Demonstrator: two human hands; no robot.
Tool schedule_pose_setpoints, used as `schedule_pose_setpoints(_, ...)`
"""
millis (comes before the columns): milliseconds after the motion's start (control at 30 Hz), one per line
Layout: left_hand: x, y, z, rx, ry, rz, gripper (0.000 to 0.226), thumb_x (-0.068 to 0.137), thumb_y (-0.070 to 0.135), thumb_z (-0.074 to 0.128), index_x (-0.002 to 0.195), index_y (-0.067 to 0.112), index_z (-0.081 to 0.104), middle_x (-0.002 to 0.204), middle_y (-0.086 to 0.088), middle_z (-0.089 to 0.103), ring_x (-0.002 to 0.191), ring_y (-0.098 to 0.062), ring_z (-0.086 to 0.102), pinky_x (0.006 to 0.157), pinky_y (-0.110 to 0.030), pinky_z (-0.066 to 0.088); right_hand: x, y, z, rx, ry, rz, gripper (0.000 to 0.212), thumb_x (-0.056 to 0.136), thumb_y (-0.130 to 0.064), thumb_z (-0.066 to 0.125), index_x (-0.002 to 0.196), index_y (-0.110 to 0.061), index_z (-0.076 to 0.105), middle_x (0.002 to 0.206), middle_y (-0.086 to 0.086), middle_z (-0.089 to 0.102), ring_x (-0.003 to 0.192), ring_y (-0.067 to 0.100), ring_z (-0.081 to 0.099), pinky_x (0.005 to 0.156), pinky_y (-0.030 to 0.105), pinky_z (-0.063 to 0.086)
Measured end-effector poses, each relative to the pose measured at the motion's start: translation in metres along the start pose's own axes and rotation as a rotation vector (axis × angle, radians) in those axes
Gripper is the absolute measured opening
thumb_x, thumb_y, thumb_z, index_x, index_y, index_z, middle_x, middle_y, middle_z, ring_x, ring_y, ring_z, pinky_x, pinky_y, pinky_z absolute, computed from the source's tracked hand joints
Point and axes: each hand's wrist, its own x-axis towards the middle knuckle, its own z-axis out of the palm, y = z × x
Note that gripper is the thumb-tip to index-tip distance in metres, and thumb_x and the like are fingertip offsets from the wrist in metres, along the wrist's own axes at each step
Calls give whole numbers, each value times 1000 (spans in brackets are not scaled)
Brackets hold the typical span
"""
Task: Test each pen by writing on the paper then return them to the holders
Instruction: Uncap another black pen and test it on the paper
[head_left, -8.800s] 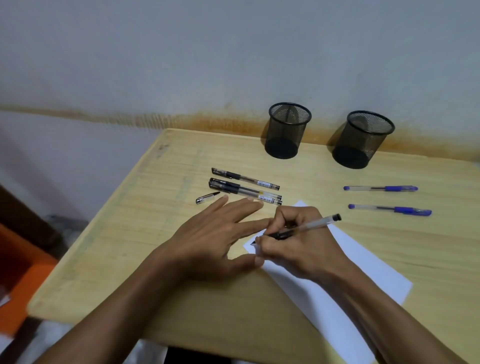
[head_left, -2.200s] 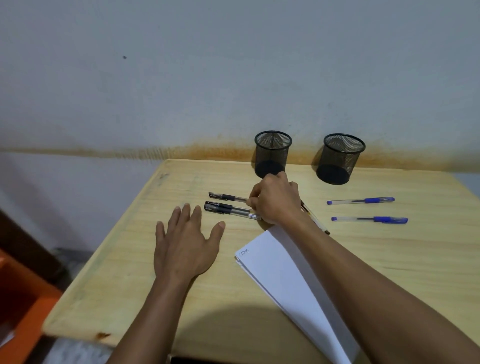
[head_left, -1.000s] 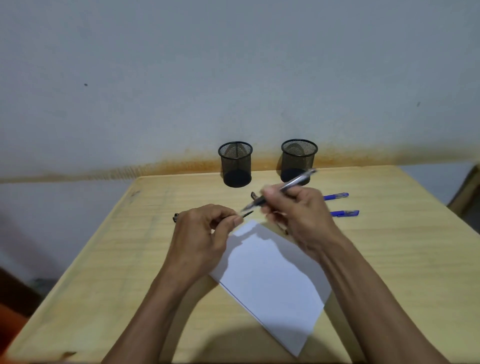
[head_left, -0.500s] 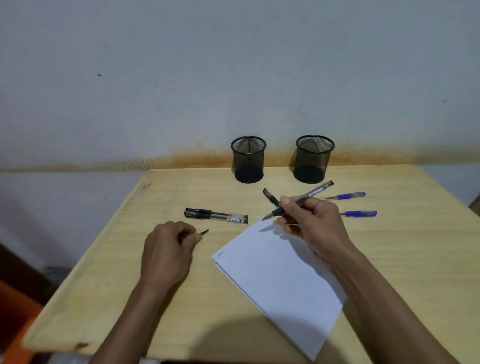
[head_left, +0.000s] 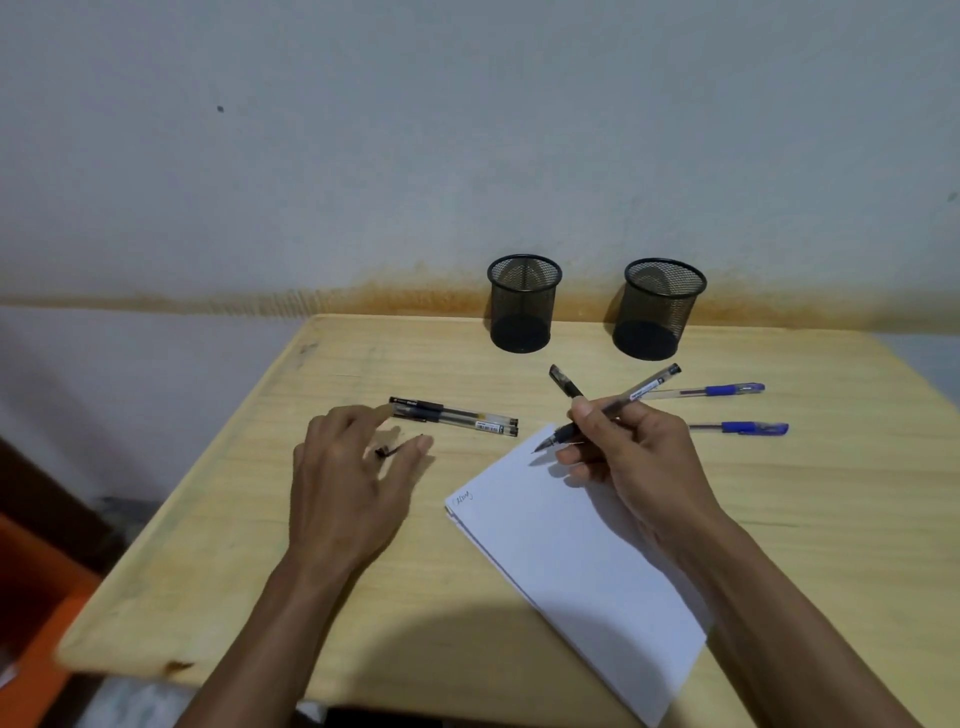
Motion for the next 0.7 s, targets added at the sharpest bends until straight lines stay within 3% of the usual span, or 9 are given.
schedule_pose_setpoints(67, -9, 13, -3, -113, -45, 142, 46, 80, 49, 71, 116, 20, 69, 107, 10, 62, 102, -12, 58, 87, -27, 47, -4, -3, 6, 34, -54, -9, 21, 101, -25, 61, 96, -5, 65, 82, 17, 78, 65, 22, 74, 61, 34, 62)
schedule_pose_setpoints(167, -20, 15, 2, -169, -229, 263, 50, 78, 54, 74, 116, 21, 69, 111, 13, 63, 106, -10, 59, 87, -36, 51, -6, -5, 18, -10, -138, -58, 10, 97, -11, 66, 96, -3, 60, 87, 21, 77, 77, 30, 78, 63, 36, 64)
schedule_pose_setpoints(267, -22, 6, 8, -92, -360, 305, 55, 77, 62, 71, 119, 27, 70, 121, 13, 63, 117, -4, 53, 94, -33, 48, -5, 1, 28, -155, -232, -130, 16, 84, 7, 76, 92, 5, 62, 83, 20, 77, 77, 30, 78, 66, 33, 64)
schedule_pose_setpoints(367, -21, 2, 12, -15, -412, 312, 59, 76, 71, 63, 121, 34, 69, 132, 13, 61, 126, -4, 47, 102, -29, 43, -4, 8, 31, -291, -274, -167, 14, 78, 8, 79, 84, -2, 71, 80, 16, 77, 75, 27, 76, 64, 25, 60)
schedule_pose_setpoints(500, -20, -1, 15, 8, -448, 285, 66, 75, 81, 52, 126, 41, 64, 139, 16, 55, 134, -3, 41, 106, -31, 40, 2, 14, 33, -372, -287, -195, 13, 74, 7, 79, 78, -2, 72, 75, 16, 77, 73, 35, 75, 68, 43, 62)
schedule_pose_setpoints(600, -21, -1, 16, -28, -448, 252, 69, 72, 82, 54, 127, 42, 63, 141, 20, 53, 137, 2, 37, 107, -30, 40, 6, 19, 36, -371, -322, -191, 13, 72, 10, 77, 70, 0, 69, 66, 21, 72, 53, 31, 68, 54, 43, 58)
schedule_pose_setpoints(700, -20, -2, 17, -46, -448, 224, 71, 69, 82, 56, 127, 42, 63, 142, 24, 51, 138, 6, 33, 108, -29, 39, 10, 28, 38, -351, -335, -168, 18, 67, 3, 76, 61, -10, 66, 59, 21, 68, 50, 28, 60, 50, 38, 49)
